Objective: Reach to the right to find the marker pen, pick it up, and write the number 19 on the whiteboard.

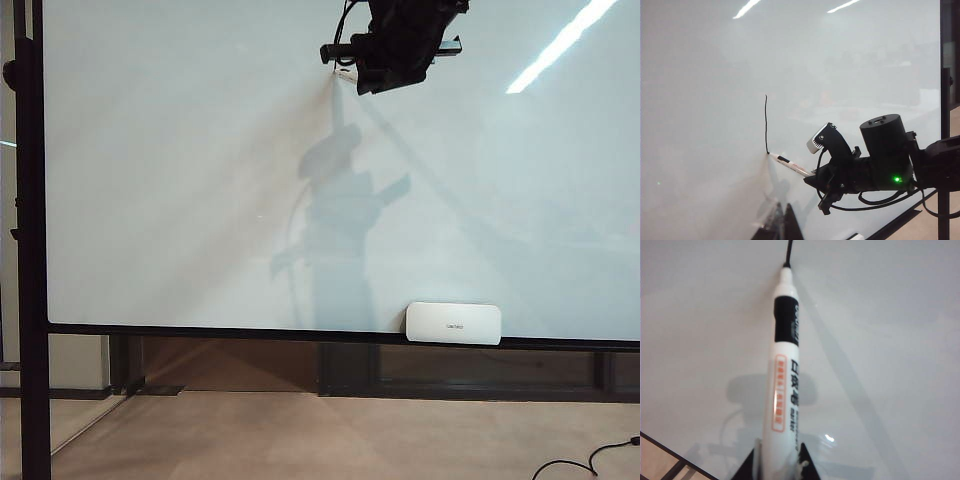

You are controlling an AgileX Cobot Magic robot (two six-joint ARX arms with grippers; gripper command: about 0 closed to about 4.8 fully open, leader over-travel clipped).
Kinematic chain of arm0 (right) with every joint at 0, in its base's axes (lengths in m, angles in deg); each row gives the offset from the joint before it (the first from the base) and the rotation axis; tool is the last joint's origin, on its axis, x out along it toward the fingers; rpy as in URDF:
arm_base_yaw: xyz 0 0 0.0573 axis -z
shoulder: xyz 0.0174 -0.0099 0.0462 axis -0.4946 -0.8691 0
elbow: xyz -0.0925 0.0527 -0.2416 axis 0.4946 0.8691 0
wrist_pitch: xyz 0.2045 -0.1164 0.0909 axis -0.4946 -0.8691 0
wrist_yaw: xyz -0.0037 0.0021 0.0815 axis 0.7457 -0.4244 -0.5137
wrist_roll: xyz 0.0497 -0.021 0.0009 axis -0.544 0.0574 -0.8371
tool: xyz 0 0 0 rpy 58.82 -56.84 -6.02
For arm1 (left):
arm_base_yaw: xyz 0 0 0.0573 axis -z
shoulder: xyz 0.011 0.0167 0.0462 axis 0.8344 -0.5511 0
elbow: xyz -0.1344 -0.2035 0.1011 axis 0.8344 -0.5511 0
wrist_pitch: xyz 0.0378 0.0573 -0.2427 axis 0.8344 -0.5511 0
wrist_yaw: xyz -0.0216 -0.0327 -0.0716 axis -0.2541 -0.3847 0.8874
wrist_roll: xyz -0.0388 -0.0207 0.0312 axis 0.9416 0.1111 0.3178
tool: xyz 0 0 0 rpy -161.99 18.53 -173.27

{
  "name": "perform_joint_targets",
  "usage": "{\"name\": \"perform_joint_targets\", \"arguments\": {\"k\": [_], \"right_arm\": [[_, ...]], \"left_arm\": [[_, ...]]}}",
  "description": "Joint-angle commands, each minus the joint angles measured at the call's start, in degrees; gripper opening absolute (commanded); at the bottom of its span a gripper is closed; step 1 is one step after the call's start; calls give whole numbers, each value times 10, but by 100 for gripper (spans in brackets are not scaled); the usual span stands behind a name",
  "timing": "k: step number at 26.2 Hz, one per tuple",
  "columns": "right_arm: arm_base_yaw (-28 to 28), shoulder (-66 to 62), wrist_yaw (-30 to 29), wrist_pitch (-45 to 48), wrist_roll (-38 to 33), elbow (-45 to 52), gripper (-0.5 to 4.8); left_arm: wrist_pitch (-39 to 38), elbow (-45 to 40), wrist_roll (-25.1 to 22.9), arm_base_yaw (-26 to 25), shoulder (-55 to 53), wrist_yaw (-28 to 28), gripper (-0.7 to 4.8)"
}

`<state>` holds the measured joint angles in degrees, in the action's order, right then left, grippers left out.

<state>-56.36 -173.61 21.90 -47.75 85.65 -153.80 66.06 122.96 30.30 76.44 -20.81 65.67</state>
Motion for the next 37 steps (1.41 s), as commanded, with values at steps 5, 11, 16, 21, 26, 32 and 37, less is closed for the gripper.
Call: {"name": "perform_joint_targets", "arguments": {"k": [5,11,16,21,26,32,37], "right_arm": [[-24,87,-1,92,86,-4,-1],[-20,107,129,49,100,-4,-2],[-20,107,167,35,100,-4,-2],[-19,107,192,24,100,-4,-2],[-11,104,196,36,98,-4,-2],[2,104,202,52,98,-4,-2],[9,98,192,62,98,-4,-2]], "left_arm": [[0,3,-8,0,4,-2,-5],[-5,3,-12,0,5,-2,-5],[-6,3,-11,0,5,-2,-5],[-9,3,-11,0,5,-1,-5],[-10,3,-11,0,5,-1,-5],[-10,3,-13,0,5,-2,-5],[-10,3,-23,0,5,-2,-5]]}}
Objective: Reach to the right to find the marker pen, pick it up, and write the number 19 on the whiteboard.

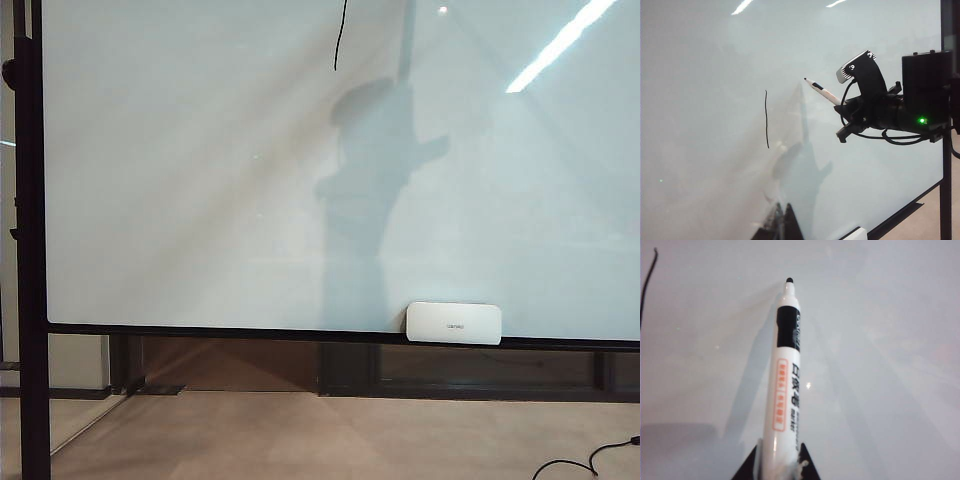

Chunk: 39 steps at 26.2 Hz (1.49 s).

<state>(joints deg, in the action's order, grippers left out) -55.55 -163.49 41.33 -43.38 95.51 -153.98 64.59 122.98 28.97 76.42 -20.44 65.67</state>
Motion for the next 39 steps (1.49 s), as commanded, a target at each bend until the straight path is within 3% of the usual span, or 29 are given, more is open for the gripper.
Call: {"name": "perform_joint_targets", "arguments": {"k": [1,15,30,39], "right_arm": [[1,-7,-2,22,-1,-2,-2],[2,-25,-7,36,0,-2,-2],[15,-40,-122,37,0,-3,-2],[15,-40,-117,-21,-1,-3,-2]], "left_arm": [[6,3,-11,0,2,-2,-5],[5,3,-20,0,2,-2,-5],[5,3,-24,0,9,-27,-5],[4,3,-24,0,9,-27,-5]]}}
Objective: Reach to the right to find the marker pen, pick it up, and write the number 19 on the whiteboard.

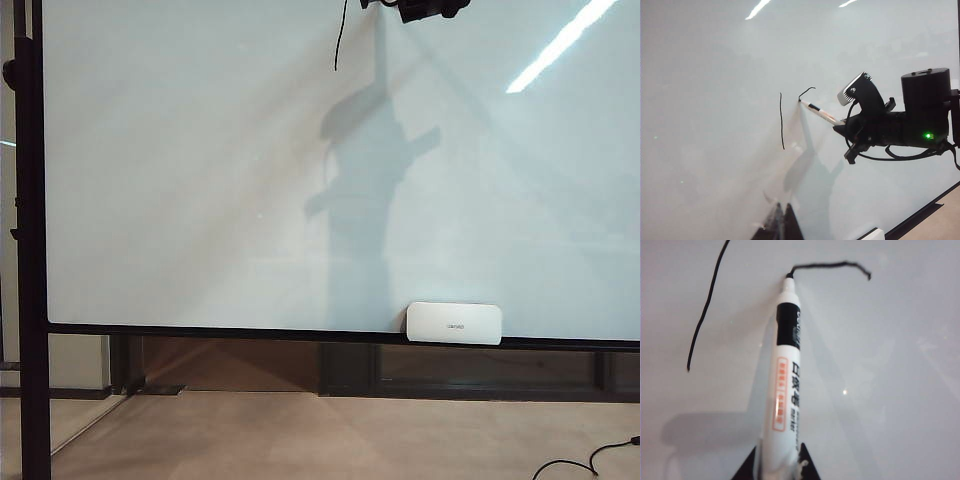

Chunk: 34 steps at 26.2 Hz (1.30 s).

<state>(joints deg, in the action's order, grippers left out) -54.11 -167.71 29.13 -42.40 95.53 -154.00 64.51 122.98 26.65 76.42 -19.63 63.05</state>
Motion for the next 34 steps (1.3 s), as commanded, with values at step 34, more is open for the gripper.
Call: {"name": "perform_joint_targets", "arguments": {"k": [34], "right_arm": [[7,38,53,-15,4,-3,-2]], "left_arm": [[-3,3,-2,0,17,-1,-5]]}}
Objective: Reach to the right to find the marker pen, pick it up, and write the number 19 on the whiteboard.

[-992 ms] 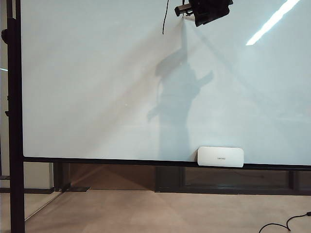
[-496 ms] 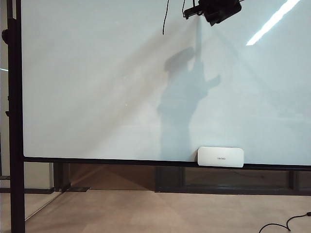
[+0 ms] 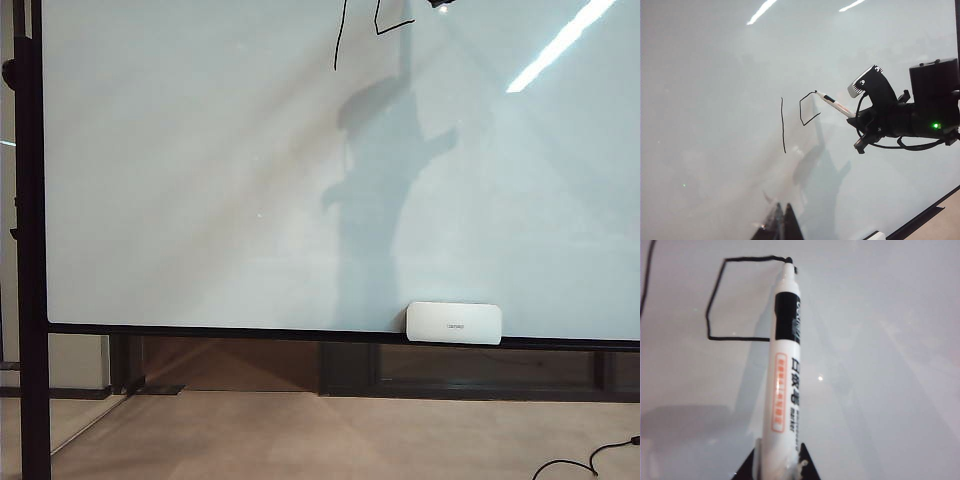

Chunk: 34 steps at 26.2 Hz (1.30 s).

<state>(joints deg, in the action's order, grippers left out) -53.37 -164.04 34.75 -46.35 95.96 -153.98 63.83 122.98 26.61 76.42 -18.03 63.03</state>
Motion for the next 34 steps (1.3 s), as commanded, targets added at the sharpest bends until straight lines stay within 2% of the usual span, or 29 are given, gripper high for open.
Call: {"name": "perform_joint_targets", "arguments": {"k": [1,22,34], "right_arm": [[0,2,-3,26,-1,-3,-2],[9,-23,3,37,-1,-3,-2],[23,-49,11,-96,-45,-3,-2]], "left_arm": [[3,3,-2,0,1,-1,-5],[0,3,-2,0,2,-1,-5],[0,3,-6,0,2,-1,-5]]}}
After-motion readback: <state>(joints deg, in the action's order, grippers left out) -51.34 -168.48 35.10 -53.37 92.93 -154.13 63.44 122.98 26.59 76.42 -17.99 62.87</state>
